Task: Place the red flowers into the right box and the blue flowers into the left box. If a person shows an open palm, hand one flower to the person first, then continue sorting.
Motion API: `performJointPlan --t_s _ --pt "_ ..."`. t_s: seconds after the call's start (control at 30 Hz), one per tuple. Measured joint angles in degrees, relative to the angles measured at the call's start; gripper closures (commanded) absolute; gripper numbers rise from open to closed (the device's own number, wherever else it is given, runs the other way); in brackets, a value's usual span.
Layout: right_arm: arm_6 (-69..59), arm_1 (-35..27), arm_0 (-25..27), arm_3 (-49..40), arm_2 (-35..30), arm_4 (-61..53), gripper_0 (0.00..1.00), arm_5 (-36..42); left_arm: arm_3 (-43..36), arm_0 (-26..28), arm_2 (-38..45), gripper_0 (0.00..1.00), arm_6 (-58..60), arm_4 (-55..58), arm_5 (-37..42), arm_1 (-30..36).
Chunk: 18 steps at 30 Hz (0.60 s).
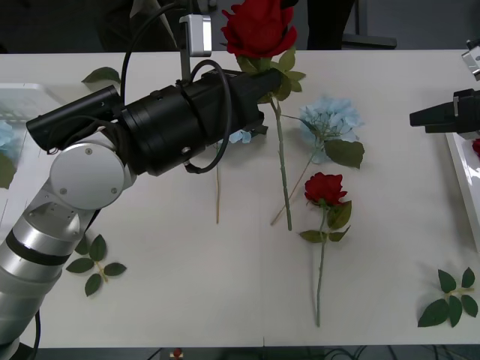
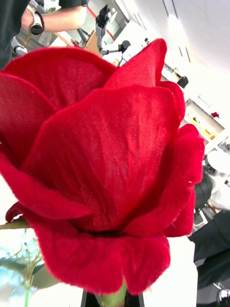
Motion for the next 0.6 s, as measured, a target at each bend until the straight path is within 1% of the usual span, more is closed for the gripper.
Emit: performJointPlan --t_s 0.1,0.2,0.3,0.43,0.6 --pt "2.06 1.66 0.23 -0.02 0.14 -5.18 0.0 1.5 1.69 -1.13 -0.42 1.0 0.0 -0.07 -1.14 -1.67" --pt "5.14 2.78 1.87 -0.87 0.27 -9.5 0.0 1.45 3.57 -2.25 -0.41 1.0 0.0 -0.35 -1.47 -3.75" --pt "8.39 3.83 4.39 -2.7 -0.54 -10.0 0.0 1.37 5.45 -3.57 -0.41 1.0 0.0 -1.82 -1.47 -5.55" --pt "9.33 5.25 7.2 -4.06 -2.77 -10.0 0.0 1.38 7.3 -5.0 -0.4 1.0 0.0 -1.95 -1.49 -7.39" --pt "9.76 5.42 7.97 -4.31 -2.98 -10.01 0.0 1.38 7.91 -5.31 -0.4 1.0 0.0 -3.2 -1.5 -8.62"
